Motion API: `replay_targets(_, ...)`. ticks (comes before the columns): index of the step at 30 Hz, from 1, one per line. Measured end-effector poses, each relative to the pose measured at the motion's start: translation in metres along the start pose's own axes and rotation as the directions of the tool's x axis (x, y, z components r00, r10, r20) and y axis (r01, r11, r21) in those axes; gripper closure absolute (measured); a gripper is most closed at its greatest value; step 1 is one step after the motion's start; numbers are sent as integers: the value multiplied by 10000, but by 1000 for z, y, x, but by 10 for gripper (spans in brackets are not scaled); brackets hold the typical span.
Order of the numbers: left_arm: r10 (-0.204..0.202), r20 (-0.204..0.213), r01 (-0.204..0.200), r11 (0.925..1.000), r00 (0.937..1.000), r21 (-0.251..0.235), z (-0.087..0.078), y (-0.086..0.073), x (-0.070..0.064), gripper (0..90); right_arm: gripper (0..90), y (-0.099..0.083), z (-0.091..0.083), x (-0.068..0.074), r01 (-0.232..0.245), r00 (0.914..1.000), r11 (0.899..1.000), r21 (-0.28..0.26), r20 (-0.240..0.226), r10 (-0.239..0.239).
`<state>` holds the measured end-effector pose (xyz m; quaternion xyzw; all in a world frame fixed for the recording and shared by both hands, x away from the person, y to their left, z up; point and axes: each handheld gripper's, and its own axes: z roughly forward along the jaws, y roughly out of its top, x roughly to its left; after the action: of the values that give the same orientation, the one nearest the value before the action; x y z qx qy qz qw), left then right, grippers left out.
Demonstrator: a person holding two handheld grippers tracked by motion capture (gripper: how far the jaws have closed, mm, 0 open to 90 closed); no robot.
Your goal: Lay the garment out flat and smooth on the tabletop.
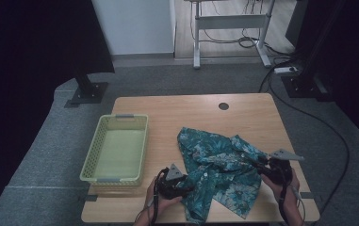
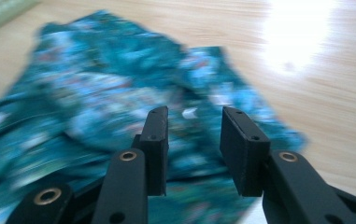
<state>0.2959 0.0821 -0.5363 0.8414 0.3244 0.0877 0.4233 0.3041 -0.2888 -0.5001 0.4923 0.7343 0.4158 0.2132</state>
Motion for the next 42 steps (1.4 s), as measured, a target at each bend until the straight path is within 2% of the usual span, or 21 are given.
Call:
replay_targets(2,45,16,-45,10000,10000,-55,4,6,-1,440,617,-4,-2,13,257,9992,9996,66,-295,-255)
replay_targets(3,106,2,-106,9999,9999,-25,7,10,-1,425,614,-10,-2,26,510,9970,9984,256,-588,-494)
replay_targets(4,180,28,-180,9998,9998,-1,10,14,-1,425,610,-10,-2,26,510,9970,9984,256,-588,-494)
replay_targets(7,386,52,-386,9993,9992,4,20,26,2,411,599,-22,0,44,758,9923,9954,582,-1030,-695)
replay_targets(11,244,151,-248,9994,9996,236,35,38,8,401,590,-42,3,59,1046,9874,9893,1013,-1296,-911)
replay_targets(14,25,136,-31,9989,9999,469,45,43,13,398,580,-53,7,65,1182,9846,9842,1315,-1443,-990)
replay_targets(17,-153,128,147,9989,9998,450,48,45,16,398,543,-60,12,70,1371,9830,9775,1602,-1435,-1144)
replay_targets(23,-180,97,172,9968,9998,778,54,44,20,391,536,-61,14,74,1619,9812,9723,1687,-1329,-1403)
replay_targets(25,-126,87,116,9945,9999,1037,57,40,20,396,537,-60,14,74,1852,9774,9662,1791,-1355,-1622)
replay_targets(27,-227,90,218,9955,9997,926,57,37,20,397,516,-57,15,73,2077,9751,9587,1945,-1188,-1871)
replay_targets(29,-226,136,212,9956,9997,917,55,35,19,402,519,-55,17,67,1978,9772,9591,2024,-1181,-1766)
replay_targets(35,267,-145,-249,9930,9995,1153,53,34,12,404,516,-45,27,48,1911,9794,9590,2092,-1058,-1721)
replay_targets(38,300,-271,-268,9935,9992,1110,51,31,8,406,521,-40,33,39,1825,9809,9622,2022,-1038,-1642)
replay_targets(42,230,-438,-184,9945,9988,1033,46,25,2,411,516,-32,43,35,1895,9801,9589,2112,-998,-1717)
